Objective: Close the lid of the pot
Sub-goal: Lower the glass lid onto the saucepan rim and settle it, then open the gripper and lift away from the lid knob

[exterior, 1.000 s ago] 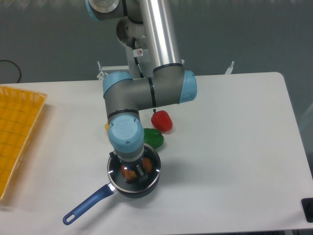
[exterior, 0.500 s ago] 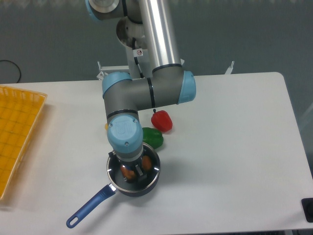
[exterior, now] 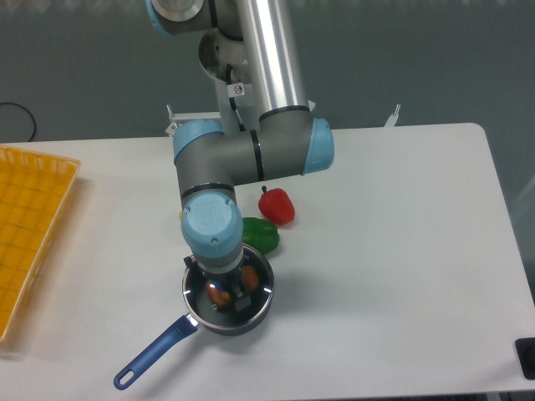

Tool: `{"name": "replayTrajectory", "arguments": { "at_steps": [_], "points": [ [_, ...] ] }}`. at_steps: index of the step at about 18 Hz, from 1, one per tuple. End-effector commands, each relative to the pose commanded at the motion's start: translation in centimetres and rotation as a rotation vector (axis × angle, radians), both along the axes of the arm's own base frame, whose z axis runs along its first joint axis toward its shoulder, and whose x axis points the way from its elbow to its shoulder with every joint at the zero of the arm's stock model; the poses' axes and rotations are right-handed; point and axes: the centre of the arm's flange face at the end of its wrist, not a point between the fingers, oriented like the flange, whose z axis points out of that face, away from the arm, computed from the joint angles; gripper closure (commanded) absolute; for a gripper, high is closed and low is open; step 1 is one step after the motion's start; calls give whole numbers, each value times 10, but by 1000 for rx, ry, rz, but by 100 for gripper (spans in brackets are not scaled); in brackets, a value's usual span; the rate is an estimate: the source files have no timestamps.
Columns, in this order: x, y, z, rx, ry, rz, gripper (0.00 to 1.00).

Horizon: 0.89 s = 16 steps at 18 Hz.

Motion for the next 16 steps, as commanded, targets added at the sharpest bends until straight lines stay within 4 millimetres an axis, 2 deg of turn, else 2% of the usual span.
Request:
{"name": "replayTrajectory", "arguments": {
  "at_steps": [3, 6, 10, 16],
  "points": [
    [0, -7, 19, 11, 40, 1, 0],
    [-8, -24, 25, 15, 117, 14, 0],
    [-50, -57, 30, 55, 143, 27, 0],
    [-123, -136, 34, 11, 98, -143, 0]
  ]
}}
